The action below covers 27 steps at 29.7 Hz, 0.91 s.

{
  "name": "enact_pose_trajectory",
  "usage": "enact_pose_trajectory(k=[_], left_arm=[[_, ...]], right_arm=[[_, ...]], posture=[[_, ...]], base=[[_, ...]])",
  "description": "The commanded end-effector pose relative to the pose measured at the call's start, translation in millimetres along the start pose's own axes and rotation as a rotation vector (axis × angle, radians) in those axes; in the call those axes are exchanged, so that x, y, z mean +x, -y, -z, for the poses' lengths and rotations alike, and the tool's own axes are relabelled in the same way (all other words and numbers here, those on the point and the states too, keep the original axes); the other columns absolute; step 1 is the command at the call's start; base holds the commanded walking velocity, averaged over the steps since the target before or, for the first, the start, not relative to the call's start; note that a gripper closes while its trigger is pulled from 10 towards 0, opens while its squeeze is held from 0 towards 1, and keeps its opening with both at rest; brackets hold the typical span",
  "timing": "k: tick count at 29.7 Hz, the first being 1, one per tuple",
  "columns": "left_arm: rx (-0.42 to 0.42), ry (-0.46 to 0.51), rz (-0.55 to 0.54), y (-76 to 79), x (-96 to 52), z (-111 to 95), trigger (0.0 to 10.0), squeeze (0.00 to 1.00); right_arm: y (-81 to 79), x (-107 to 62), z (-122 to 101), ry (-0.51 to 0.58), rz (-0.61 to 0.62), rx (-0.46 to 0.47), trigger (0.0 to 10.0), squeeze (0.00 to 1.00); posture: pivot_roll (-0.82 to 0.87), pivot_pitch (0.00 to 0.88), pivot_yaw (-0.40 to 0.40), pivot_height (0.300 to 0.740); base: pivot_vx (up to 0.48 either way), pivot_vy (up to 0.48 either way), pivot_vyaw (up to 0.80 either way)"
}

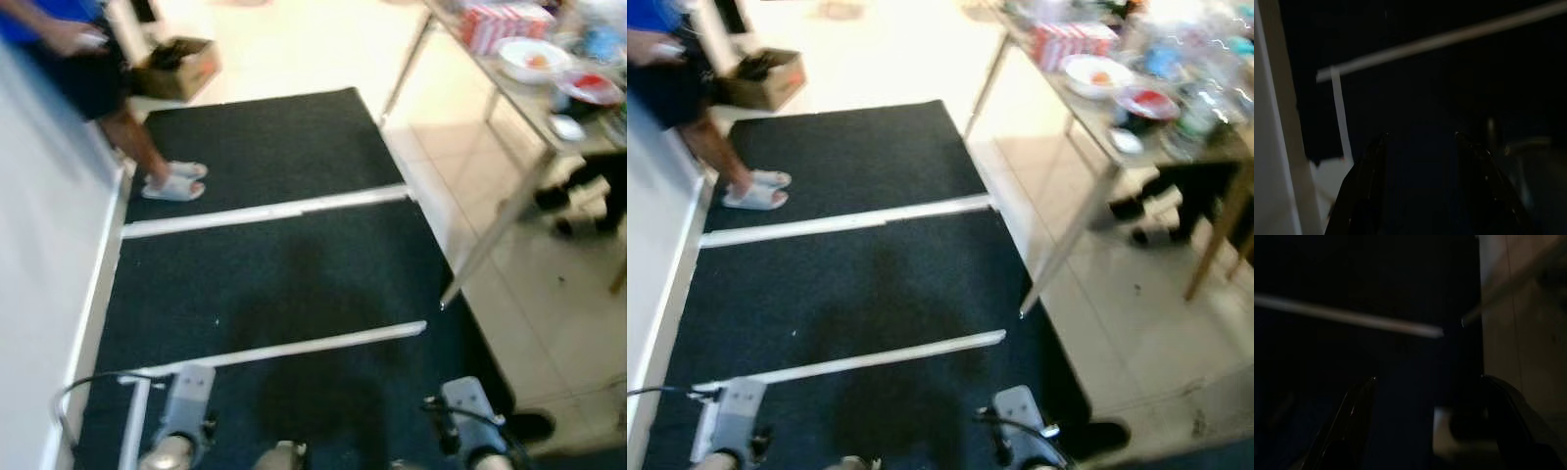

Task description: Restocking fridge

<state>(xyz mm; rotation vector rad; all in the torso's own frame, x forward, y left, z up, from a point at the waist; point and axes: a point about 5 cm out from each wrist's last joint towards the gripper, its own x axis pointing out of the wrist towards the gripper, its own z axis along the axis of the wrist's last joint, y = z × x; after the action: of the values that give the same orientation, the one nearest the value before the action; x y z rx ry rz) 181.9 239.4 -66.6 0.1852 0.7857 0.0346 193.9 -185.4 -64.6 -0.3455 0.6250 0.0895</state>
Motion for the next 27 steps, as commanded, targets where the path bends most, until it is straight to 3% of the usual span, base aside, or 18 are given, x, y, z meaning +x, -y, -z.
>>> enact_pose_trajectory(k=[1,6,27], left_arm=[[-0.002,-0.043,0.003,1.6,-3.6,12.4,10.0,0.00],[-0.004,-0.048,0.002,2.3,-3.8,13.5,10.0,0.00],[-0.002,-0.032,-0.002,4.1,-2.0,9.2,10.0,0.00]], right_arm=[[0.2,-5.9,13.7,-0.050,0.002,0.005,10.0,0.00],[0.2,-5.9,13.4,-0.047,0.004,0.004,10.0,0.00],[0.3,-5.9,11.0,-0.024,0.009,0.026,10.0,0.00]], posture=[[-0.07,0.171,-0.017,0.727],[-0.07,0.172,-0.016,0.727],[-0.07,0.168,-0.018,0.727]], base=[[0.000,0.000,0.80],[0.000,0.000,0.74],[0.014,0.000,0.00]])
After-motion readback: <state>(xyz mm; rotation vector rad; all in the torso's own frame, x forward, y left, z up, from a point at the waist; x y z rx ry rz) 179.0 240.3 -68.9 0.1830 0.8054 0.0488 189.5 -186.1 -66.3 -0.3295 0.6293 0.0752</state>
